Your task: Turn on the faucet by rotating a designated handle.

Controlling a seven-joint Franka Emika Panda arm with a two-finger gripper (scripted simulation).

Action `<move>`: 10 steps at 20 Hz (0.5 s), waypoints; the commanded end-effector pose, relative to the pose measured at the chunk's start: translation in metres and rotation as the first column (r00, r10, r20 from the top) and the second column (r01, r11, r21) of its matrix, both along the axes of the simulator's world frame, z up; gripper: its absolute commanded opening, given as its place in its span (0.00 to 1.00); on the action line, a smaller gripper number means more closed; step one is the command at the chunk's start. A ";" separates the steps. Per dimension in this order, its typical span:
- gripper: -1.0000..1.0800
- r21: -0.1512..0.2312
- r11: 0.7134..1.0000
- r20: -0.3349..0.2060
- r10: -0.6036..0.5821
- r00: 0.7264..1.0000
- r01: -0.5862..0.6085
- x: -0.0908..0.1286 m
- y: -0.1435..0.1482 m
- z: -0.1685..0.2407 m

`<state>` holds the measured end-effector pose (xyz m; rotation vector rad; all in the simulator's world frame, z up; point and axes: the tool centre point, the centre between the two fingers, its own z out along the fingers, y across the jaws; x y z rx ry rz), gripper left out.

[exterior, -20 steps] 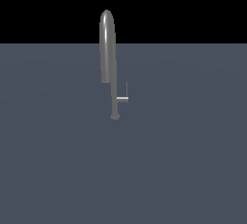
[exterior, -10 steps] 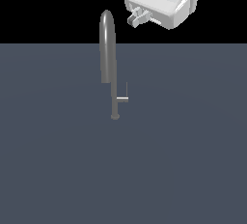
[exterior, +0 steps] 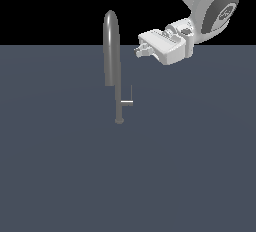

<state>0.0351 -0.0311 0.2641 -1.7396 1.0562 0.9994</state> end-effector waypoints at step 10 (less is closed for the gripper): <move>0.00 0.196 0.952 -0.237 -0.188 0.953 0.236 0.022 0.008 -0.086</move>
